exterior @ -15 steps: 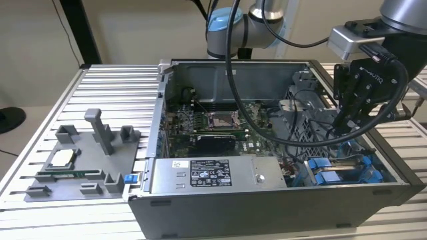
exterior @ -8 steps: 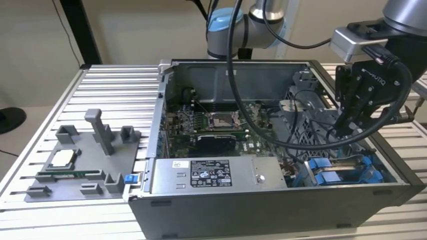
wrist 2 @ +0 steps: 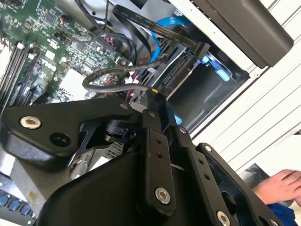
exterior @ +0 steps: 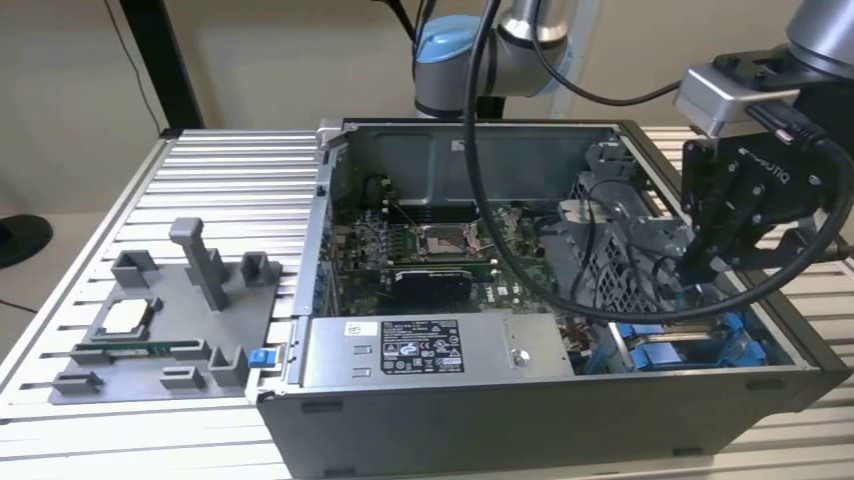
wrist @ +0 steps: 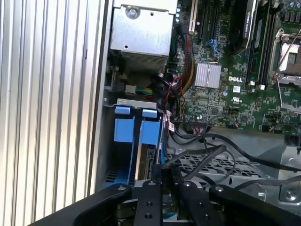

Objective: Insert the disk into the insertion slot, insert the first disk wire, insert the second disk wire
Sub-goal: 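Insert the first disk wire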

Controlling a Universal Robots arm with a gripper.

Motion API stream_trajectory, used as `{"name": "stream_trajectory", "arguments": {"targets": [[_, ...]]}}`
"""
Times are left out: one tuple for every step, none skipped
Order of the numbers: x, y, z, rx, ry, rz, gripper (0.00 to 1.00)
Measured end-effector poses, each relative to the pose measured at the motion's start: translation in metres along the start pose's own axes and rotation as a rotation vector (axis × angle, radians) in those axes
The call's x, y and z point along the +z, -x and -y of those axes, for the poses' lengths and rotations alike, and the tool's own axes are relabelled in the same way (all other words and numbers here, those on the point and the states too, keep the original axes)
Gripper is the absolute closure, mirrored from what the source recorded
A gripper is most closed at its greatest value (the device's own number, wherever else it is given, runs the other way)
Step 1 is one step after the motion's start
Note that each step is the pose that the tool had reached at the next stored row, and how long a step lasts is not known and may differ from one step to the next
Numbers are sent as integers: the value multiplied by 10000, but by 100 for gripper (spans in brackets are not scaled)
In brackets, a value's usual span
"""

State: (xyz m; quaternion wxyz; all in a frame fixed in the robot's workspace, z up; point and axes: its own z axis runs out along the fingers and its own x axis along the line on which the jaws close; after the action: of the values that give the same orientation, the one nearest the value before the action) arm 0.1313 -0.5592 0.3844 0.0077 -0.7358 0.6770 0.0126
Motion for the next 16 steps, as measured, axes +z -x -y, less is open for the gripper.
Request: {"name": "stream_trajectory", "arguments": {"targets": [[1, -17, 3, 0, 13, 1, 100], [1, -34, 5, 1, 28, -1, 100], [1, -53, 7, 1, 43, -2, 100], [2, -74, 10, 2, 58, -2, 100], [3, -94, 12, 2, 73, -4, 100], [3, -112, 14, 2, 89, -8, 100], [5, -134, 15, 3, 110, -13, 100], [6, -151, 15, 4, 134, -31, 100], [7, -165, 14, 6, 155, -55, 100], [9, -178, 13, 7, 171, -80, 100], [17, -185, 13, 8, 174, -98, 100], [24, -191, 15, 9, 175, -109, 100], [32, -198, 19, 11, 176, -114, 100], [40, -204, 23, 19, 176, -114, 100], [46, -209, 29, 33, 176, -114, 100], [52, -212, 35, 45, 175, -113, 100]]}}
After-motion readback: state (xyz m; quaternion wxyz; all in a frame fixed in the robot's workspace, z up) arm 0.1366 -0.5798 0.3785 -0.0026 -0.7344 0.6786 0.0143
